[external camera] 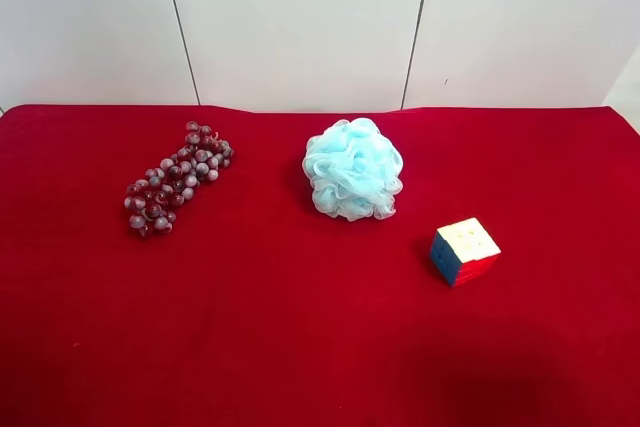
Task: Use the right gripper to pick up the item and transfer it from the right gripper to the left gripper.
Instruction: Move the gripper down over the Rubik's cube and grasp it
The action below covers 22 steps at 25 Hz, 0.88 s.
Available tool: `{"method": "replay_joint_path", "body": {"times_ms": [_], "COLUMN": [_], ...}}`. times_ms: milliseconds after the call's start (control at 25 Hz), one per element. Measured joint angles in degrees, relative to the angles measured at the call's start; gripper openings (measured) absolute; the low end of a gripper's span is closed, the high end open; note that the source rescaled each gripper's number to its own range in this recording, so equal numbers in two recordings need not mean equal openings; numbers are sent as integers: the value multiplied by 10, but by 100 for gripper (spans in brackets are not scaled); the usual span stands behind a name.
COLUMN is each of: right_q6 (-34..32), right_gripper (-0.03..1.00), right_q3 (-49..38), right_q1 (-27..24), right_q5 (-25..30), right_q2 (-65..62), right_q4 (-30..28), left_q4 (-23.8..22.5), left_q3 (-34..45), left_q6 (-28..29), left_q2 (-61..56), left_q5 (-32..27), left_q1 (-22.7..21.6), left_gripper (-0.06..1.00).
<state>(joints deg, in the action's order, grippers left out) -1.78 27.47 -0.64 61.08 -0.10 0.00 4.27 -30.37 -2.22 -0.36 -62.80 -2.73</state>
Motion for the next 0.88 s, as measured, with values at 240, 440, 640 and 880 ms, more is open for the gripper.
{"method": "replay_joint_path", "body": {"times_ms": [240, 440, 640, 880], "right_q6": [0, 0, 0, 0], "right_gripper": [100, 100, 100, 100], "right_q3": [0, 0, 0, 0], "right_q1": [0, 0, 0, 0], "right_q5": [0, 0, 0, 0], "right_q2": [0, 0, 0, 0], "right_q4": [0, 0, 0, 0], "left_q4": [0, 0, 0, 0], "left_q3": [0, 0, 0, 0], "left_q6": [0, 0, 0, 0], "left_q2": [0, 0, 0, 0], "left_q5": [0, 0, 0, 0], "left_q1": [0, 0, 0, 0], "left_gripper": [100, 100, 100, 100]}}
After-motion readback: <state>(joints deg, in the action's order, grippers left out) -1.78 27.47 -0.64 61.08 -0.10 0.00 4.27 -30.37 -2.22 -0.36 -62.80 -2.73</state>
